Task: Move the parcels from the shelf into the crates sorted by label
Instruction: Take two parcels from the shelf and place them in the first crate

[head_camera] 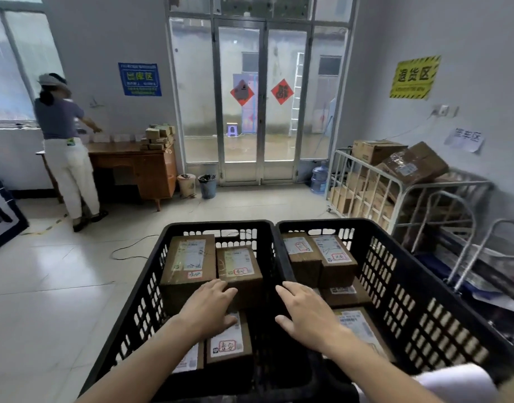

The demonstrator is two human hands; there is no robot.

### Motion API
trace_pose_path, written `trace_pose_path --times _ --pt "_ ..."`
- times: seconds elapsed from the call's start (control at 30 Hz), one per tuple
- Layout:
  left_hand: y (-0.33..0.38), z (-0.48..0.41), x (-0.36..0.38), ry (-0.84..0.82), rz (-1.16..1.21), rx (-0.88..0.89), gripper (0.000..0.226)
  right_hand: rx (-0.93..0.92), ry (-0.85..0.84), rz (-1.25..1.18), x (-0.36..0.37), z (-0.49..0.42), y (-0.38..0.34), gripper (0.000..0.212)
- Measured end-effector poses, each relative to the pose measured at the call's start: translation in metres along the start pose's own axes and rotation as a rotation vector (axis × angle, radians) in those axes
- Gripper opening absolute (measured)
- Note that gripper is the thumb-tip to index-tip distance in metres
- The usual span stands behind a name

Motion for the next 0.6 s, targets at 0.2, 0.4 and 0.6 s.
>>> trace_pose_path --times 0.2,0.4,0.6 --pt "0.038 0.01 -0.003 0.034 0.049 0.154 0.065 0.174 0.056 0.051 -0.021 0.054 0.011 0.061" --pt "0.09 0.029 -0.02 0.074 0.117 0.339 0.065 0.361 0.092 0.128 -0.043 0.122 0.013 0.059" --pt "0.172 0.052 -0.039 0.131 0.18 0.565 0.061 0.571 0.091 0.197 -0.079 0.206 0.016 0.059"
Point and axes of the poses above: each hand's wrist, its own z-axis away from the middle knuckle, its own x-axis out of the palm, y = z × x, the point moved 6 cm from there along -z, towards the middle knuckle, and after that the axes turned 13 degrees about y, right-handed, at the moved point
